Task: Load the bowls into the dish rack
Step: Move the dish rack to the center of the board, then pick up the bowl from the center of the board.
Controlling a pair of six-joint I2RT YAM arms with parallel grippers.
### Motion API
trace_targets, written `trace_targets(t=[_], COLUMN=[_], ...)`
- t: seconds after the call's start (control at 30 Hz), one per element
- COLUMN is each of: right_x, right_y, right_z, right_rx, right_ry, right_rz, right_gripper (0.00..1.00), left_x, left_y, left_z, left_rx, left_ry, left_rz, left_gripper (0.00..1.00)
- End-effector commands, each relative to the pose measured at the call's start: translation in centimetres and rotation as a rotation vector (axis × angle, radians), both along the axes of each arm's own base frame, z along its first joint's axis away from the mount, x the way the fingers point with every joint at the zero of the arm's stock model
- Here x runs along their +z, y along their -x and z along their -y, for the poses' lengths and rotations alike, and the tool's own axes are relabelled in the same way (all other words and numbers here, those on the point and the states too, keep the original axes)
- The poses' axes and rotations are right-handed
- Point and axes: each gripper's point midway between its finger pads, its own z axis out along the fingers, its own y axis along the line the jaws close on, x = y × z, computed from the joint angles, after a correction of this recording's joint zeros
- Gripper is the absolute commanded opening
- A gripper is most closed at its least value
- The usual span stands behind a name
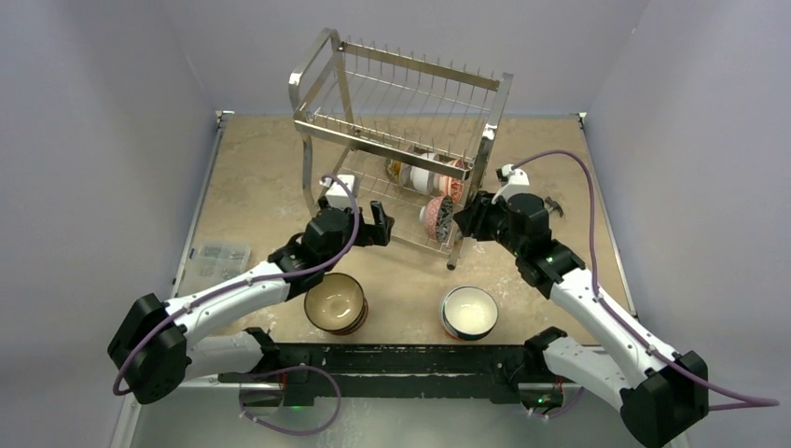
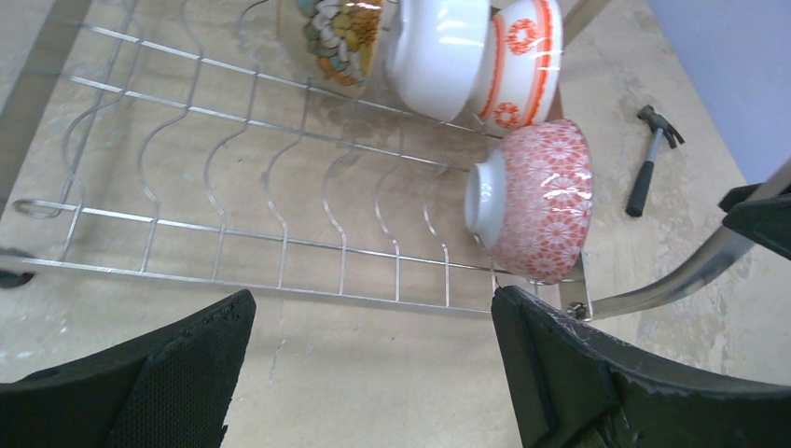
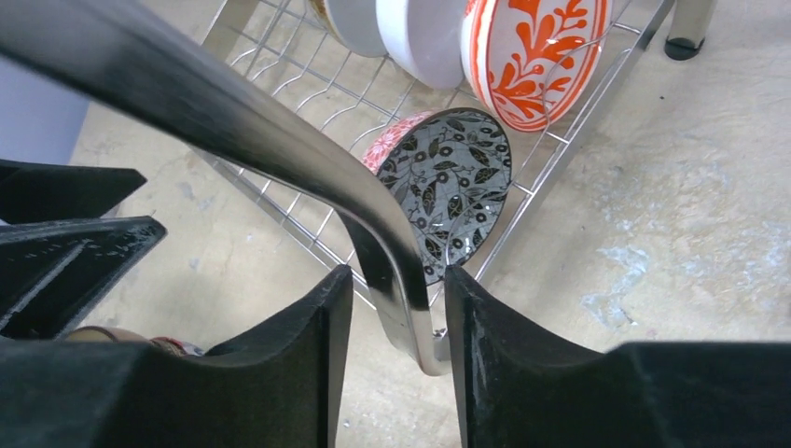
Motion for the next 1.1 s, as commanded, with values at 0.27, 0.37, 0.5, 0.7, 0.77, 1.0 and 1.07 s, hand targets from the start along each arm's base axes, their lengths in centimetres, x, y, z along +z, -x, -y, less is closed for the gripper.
trace_targets(t=[0.27,0.37,0.5,0.7,0.77,1.0,1.07], right_x=[1.9,1.9,1.7,1.0,0.9,1.0,0.9], right_y=[0.1,0.8,1.4,1.5,1.5,1.4,1.3], right_z=[3.0,3.8,4.4,4.7,4.4,3.3,3.0], right_rx=[-0.118,-0.150,-0.183,-0.209,-0.195,-0.141,-0.128], right_ry=[0.069,0.065,0.043,0.036,0.036,0.018,0.013], right_rz=[0.063,0.050,0.029,-0.006,-0.010,-0.003,-0.004], right_gripper=[0.03,0.02,0.02,0.16,0.25,0.49,0.53], left_x=[-0.7,-0.5,0.2,-0.1,-0.8,-0.5,0.0], left_y=[0.1,0.0,-0.1,0.8,1.6,4.6,5.6], left_z=[-2.4,-2.6,-2.7,-3.3,-4.1,-9.6,-11.1], left_rx=[0.055,0.068,0.082,0.084,0.105,0.309,0.369], left_ry=[0.045,0.056,0.088,0.078,0.057,0.043,0.043], left_rz=[-0.071,-0.071,-0.067,-0.110,-0.150,-0.245,-0.276], left_gripper=[0.95,0.94,0.93,0.92,0.92,0.92,0.92])
